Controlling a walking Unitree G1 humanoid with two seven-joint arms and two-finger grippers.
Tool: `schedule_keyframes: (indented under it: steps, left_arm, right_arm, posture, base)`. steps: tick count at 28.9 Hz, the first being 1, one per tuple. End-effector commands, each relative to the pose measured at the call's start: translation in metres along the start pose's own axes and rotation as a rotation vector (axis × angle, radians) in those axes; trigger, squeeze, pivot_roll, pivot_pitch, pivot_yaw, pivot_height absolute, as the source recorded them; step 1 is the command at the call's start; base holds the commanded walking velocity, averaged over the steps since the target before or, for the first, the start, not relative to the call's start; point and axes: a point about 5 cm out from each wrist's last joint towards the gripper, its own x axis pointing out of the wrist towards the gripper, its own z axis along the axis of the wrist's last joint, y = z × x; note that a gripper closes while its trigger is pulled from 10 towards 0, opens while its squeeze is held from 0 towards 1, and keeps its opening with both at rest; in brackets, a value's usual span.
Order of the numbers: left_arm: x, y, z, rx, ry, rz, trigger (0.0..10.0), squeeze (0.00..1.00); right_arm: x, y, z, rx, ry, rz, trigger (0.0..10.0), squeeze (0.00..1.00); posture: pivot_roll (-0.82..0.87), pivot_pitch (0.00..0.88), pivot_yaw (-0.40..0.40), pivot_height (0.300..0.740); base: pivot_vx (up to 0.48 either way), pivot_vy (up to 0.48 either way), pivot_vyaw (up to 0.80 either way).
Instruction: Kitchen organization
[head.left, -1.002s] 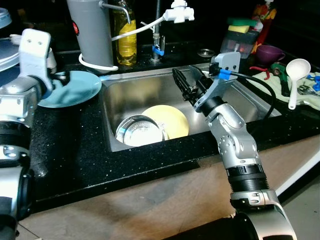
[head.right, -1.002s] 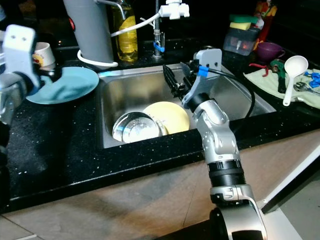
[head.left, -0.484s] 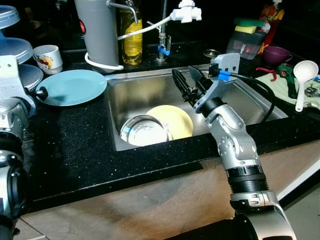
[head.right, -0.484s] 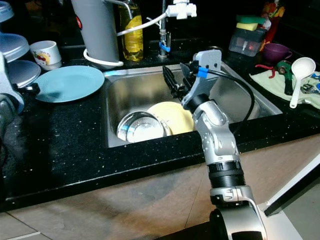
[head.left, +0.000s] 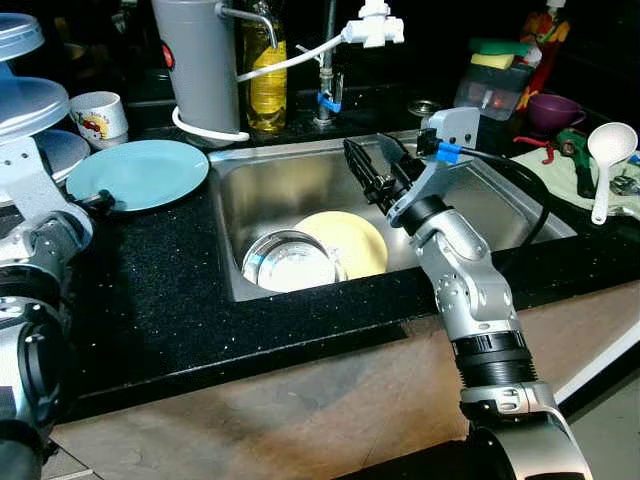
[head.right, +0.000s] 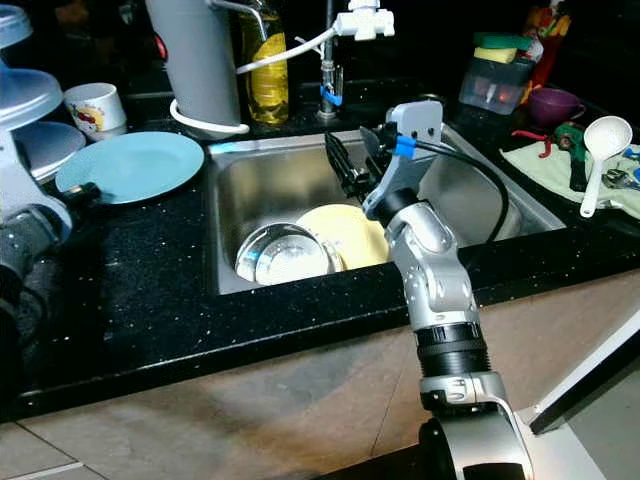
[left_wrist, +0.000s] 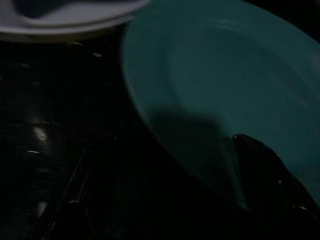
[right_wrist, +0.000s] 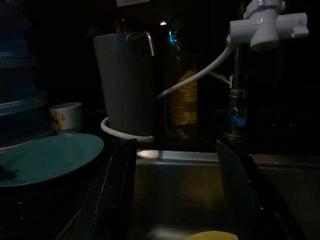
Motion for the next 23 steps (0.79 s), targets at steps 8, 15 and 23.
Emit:
schedule_keyframes:
  steps: [8,15,23]
  left_arm:
    - [0.002,-0.018,-0.018,-0.068,0.102,-0.074,10.0,0.0]
    - [0.002,-0.021,-0.019,-0.138,0.106,-0.09,0.0,0.0]
    - [0.002,-0.016,-0.018,-0.186,0.103,-0.079,0.0,0.0]
  right_arm:
    - [-0.005,0.0,0.0,-0.006,-0.011,-0.004,10.0,0.0]
    - [-0.006,0.0,0.0,-0.004,-0.013,-0.008,10.0,0.0]
    - [-0.006,-0.001,0.0,-0.002,-0.01,-0.005,10.0,0.0]
  posture:
    - [0.05,0.228,0.031,0.74]
    - [0.05,0.228,0.034,0.74]
    - [0.05,0.232,0.03,0.74]
  base:
    - [0.0,0.0,0.0]
    - [0.0,0.0,0.0]
    - [0.0,0.0,0.0]
